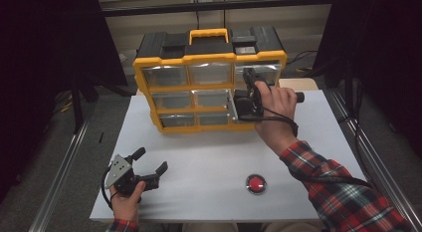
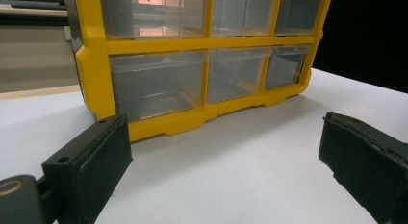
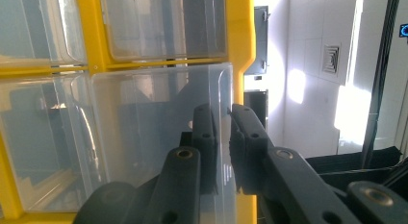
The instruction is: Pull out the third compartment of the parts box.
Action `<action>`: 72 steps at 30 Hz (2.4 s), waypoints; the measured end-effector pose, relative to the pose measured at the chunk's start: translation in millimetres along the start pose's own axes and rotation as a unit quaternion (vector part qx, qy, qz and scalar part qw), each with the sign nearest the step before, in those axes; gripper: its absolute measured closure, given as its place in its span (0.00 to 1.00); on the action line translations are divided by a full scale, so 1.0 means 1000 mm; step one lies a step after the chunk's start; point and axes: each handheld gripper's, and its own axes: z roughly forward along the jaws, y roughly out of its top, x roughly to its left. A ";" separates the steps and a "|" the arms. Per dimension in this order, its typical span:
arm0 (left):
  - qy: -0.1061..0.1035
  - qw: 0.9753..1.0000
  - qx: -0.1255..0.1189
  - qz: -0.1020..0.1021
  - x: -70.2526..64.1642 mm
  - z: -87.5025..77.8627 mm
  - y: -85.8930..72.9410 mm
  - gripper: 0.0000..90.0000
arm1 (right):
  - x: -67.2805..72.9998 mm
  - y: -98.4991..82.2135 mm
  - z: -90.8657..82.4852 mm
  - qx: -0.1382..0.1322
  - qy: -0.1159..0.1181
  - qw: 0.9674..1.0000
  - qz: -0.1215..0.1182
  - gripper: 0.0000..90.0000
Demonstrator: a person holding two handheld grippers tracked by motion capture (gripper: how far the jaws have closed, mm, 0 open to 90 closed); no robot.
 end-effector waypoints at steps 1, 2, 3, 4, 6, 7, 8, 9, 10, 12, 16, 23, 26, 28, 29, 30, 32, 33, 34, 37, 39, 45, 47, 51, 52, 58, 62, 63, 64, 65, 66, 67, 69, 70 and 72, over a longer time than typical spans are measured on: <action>0.000 1.000 0.000 0.000 0.000 0.000 0.000 0.05 | 0.000 0.000 0.000 -0.002 -0.001 1.000 -0.002 0.91; -0.001 1.000 0.000 0.001 0.000 0.000 0.000 0.05 | -0.001 0.000 -0.001 -0.004 -0.002 1.000 -0.007 0.91; 0.000 1.000 0.000 0.001 0.000 0.000 0.000 0.05 | 0.000 0.000 -0.001 -0.003 -0.002 1.000 -0.006 0.91; 0.000 1.000 0.000 0.000 0.000 0.000 0.000 0.05 | 0.000 0.000 -0.002 0.000 -0.001 1.000 -0.004 0.91; 0.001 1.000 0.000 0.000 0.000 0.000 0.000 0.05 | 0.000 0.000 -0.003 0.000 0.000 1.000 -0.001 0.91; 0.000 1.000 0.000 0.000 0.000 0.000 0.000 0.05 | 0.000 0.000 -0.004 0.000 0.000 1.000 -0.001 0.91; 0.000 1.000 0.000 0.001 0.000 0.000 0.000 0.05 | -0.001 0.001 -0.004 0.000 0.000 1.000 -0.005 0.91; 0.001 1.000 0.001 0.002 0.000 0.000 0.000 0.05 | 0.000 0.001 -0.005 0.000 0.000 1.000 -0.002 0.91; 0.000 1.000 0.002 0.002 0.000 0.000 0.000 0.05 | -0.001 0.001 -0.005 0.000 0.000 1.000 -0.005 0.91; 0.002 1.000 -0.001 -0.003 -0.001 0.000 0.000 0.05 | -0.001 0.000 -0.006 -0.003 0.000 1.000 -0.007 0.91; 0.000 1.000 0.000 -0.001 0.000 0.000 0.000 0.05 | -0.001 0.001 -0.008 0.000 0.003 1.000 -0.008 0.91; 0.004 1.000 0.001 0.002 0.000 0.000 0.000 0.05 | -0.001 0.000 -0.010 -0.003 0.004 1.000 -0.001 0.91; 0.003 1.000 0.004 0.005 0.000 -0.001 0.000 0.05 | 0.000 0.000 -0.012 0.000 0.005 1.000 0.004 0.91; 0.003 1.000 0.004 0.005 0.000 0.000 0.000 0.05 | 0.000 0.001 -0.013 0.002 0.005 1.000 0.002 0.91; 0.003 1.000 0.004 0.005 0.000 0.000 0.000 0.05 | 0.000 0.001 -0.014 0.001 0.005 1.000 -0.001 0.91; 0.003 1.000 0.004 0.005 0.000 0.000 0.000 0.05 | 0.000 0.000 -0.014 0.000 0.005 1.000 0.000 0.91; 0.003 1.000 0.003 0.005 0.000 0.000 0.000 0.05 | -0.001 0.000 -0.015 -0.004 0.001 1.000 -0.003 0.91; 0.004 1.000 0.003 0.004 0.000 -0.001 0.000 0.05 | -0.001 0.001 -0.016 -0.004 0.001 1.000 -0.005 0.91; 0.004 1.000 0.003 0.005 0.000 0.000 0.000 0.05 | 0.000 0.001 -0.016 -0.003 0.003 1.000 -0.001 0.91; 0.003 1.000 0.004 0.006 0.000 -0.001 0.001 0.05 | 0.000 0.001 -0.018 -0.001 0.005 1.000 -0.002 0.90; 0.003 1.000 0.005 0.006 0.000 -0.001 0.001 0.05 | 0.000 0.001 -0.018 -0.001 0.008 1.000 -0.003 0.90; 0.003 1.000 0.004 0.005 0.000 -0.001 0.001 0.05 | 0.000 0.001 -0.020 -0.002 0.008 1.000 0.003 0.90; 0.003 1.000 0.004 0.006 0.000 -0.001 0.001 0.05 | 0.001 0.001 -0.021 -0.002 0.006 1.000 0.001 0.90; 0.004 1.000 0.004 0.009 0.000 -0.001 0.001 0.05 | 0.001 0.001 -0.023 -0.002 0.006 1.000 0.000 0.90; 0.004 1.000 0.004 0.009 0.000 -0.001 0.001 0.05 | 0.000 0.001 -0.022 -0.006 0.005 1.000 -0.003 0.90; 0.004 1.000 0.004 0.010 0.000 -0.001 0.001 0.05 | 0.000 0.001 -0.024 -0.004 0.007 1.000 -0.002 0.90; 0.002 1.000 0.003 0.010 0.000 -0.001 0.001 0.05 | 0.000 0.002 -0.025 -0.006 0.006 1.000 -0.006 0.90; 0.001 1.000 0.002 0.010 0.000 -0.001 0.001 0.05 | 0.000 0.002 -0.025 -0.004 0.005 1.000 -0.005 0.90; 0.001 1.000 0.002 0.011 0.000 -0.001 0.001 0.05 | 0.001 0.002 -0.026 -0.002 0.007 1.000 -0.003 0.90; 0.004 1.000 0.002 0.014 0.001 -0.001 0.001 0.05 | 0.002 0.002 -0.026 -0.001 0.006 1.000 0.000 0.90; 0.003 1.000 0.002 0.014 0.001 -0.001 0.001 0.05 | 0.001 0.002 -0.026 -0.003 0.006 1.000 -0.006 0.90; 0.003 1.000 0.002 0.014 0.001 -0.001 0.001 0.05 | 0.001 0.002 -0.026 -0.006 0.004 1.000 -0.009 0.90; 0.002 1.000 0.002 0.011 0.000 -0.001 0.001 0.05 | 0.002 0.002 -0.027 -0.006 0.004 1.000 -0.007 0.90; 0.002 1.000 0.002 0.011 0.000 -0.001 0.001 0.05 | 0.001 0.002 -0.027 -0.006 0.004 1.000 -0.008 0.90; 0.002 1.000 0.002 0.011 0.000 -0.001 0.001 0.05 | 0.001 0.002 -0.028 -0.003 0.007 1.000 -0.004 0.90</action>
